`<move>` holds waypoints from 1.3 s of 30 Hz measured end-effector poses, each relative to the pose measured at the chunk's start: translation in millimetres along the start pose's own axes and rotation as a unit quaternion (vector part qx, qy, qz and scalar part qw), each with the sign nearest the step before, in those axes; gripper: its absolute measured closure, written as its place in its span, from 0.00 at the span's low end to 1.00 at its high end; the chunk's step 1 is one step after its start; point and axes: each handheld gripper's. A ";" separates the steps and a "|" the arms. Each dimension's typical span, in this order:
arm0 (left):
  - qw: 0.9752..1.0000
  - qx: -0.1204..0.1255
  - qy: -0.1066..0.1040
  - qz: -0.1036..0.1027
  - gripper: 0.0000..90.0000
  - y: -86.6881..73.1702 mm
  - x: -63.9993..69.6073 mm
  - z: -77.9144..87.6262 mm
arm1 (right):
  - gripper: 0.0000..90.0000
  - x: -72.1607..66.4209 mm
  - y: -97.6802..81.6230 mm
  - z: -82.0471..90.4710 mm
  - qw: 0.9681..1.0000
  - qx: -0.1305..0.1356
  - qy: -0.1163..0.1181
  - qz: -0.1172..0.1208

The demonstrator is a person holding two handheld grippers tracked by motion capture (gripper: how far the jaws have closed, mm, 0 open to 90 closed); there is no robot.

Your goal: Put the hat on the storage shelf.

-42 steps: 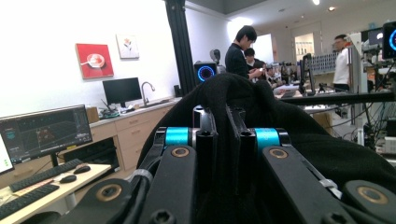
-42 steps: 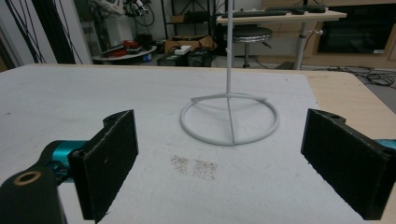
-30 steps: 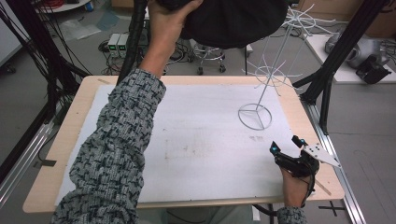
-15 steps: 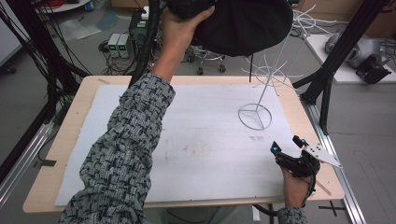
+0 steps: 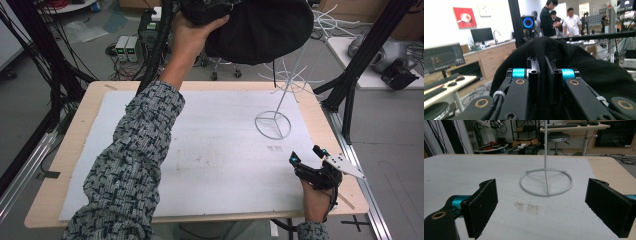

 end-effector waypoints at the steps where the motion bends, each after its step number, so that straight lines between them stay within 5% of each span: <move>1: 1.000 -0.003 -0.003 0.003 0.92 -1.1 -0.2 -0.6 | 0.11 0.0 0.0 0.0 1.000 -0.001 0.001 0.000; 13: 0.999 -0.043 -0.019 0.019 0.90 -15.1 -0.7 -8.4 | 0.11 -0.4 0.0 -0.4 1.000 -0.002 0.003 0.000; 21: 0.995 -0.077 -0.027 0.048 0.90 -26.4 -4.8 -15.3 | 0.11 0.0 -0.3 -0.5 1.000 -0.001 0.001 -0.002; 39: 0.990 -0.112 -0.041 0.070 0.89 -42.3 -10.7 -20.2 | 0.11 0.1 -0.4 -0.8 1.000 -0.003 0.002 -0.001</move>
Point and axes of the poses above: each handheld gripper's, and its own axes: z roughly backward along the jaws, y roughly out of its top, x roughly to its right, and after that the axes turned 13 degrees about -y, right-handed
